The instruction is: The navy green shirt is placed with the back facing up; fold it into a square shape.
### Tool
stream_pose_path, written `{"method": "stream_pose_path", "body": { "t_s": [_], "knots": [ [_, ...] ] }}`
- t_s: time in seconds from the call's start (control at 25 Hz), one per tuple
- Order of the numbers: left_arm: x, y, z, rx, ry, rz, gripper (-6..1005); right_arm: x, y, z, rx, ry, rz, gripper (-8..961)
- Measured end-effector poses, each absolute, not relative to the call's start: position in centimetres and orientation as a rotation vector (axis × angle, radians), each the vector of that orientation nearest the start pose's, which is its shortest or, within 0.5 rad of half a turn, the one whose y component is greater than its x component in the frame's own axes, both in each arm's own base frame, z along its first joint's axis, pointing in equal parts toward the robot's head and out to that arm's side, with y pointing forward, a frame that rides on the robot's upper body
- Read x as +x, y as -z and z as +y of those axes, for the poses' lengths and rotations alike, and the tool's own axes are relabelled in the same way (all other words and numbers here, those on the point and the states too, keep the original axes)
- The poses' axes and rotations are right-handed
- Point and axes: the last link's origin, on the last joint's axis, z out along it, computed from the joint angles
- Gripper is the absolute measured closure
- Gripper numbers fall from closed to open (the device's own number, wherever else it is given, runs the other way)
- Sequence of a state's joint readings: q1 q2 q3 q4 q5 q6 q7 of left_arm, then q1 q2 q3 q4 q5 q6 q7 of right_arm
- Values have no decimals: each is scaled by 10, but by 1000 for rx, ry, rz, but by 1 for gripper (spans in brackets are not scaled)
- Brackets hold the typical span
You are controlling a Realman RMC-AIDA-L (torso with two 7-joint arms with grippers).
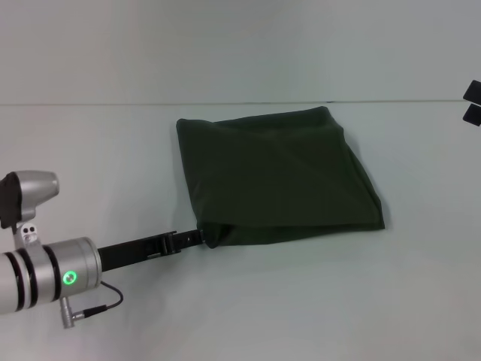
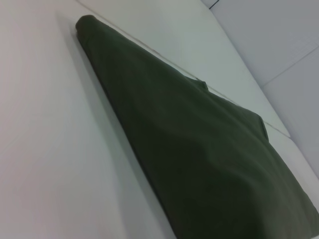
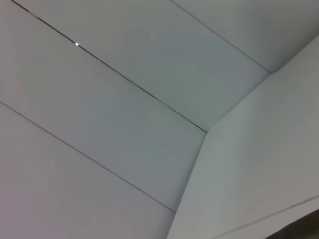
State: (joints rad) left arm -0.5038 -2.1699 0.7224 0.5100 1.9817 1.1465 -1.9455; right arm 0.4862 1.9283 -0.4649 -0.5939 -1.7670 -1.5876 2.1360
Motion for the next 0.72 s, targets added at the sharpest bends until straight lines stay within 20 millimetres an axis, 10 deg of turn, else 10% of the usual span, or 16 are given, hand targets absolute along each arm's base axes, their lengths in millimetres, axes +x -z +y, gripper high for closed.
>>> {"method": "stream_pose_path", "body": {
  "t_s": [0.72],
  "knots": [
    [-286,70,341,-2168,703,-1693,618,301,-106,344,-2036,-1275,1580,150]
  ]
}}
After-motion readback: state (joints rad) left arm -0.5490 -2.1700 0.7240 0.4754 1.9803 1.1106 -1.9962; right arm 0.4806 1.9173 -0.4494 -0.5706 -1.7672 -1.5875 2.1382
